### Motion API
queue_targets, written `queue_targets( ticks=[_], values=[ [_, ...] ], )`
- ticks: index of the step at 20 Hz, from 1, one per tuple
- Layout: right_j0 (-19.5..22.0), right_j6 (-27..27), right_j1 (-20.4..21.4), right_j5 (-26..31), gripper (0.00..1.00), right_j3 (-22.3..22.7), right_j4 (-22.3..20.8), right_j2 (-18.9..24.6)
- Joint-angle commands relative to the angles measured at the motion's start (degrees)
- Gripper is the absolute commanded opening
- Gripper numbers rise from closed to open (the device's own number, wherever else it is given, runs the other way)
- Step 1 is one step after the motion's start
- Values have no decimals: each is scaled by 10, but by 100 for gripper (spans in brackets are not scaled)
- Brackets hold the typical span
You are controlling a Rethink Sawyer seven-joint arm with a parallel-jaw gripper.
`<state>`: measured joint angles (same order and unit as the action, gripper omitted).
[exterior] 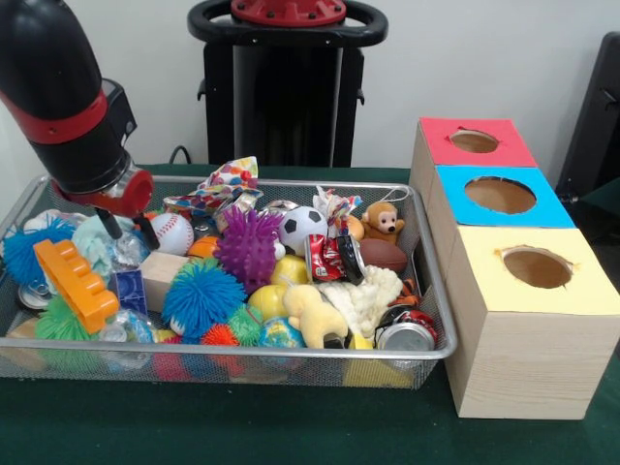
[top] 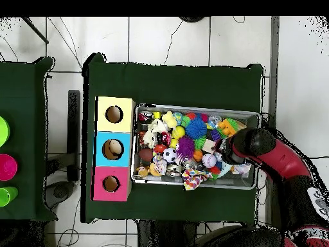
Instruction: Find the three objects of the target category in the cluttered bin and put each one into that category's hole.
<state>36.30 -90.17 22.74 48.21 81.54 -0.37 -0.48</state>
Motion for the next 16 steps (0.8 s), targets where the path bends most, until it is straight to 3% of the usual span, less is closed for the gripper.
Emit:
queue_targets(
  ticks=[1,16],
  values=[
    [10,-8,-13,33,100,-22,3,54],
    [14,9,-9,74,100,-45,-10,49]
  ],
)
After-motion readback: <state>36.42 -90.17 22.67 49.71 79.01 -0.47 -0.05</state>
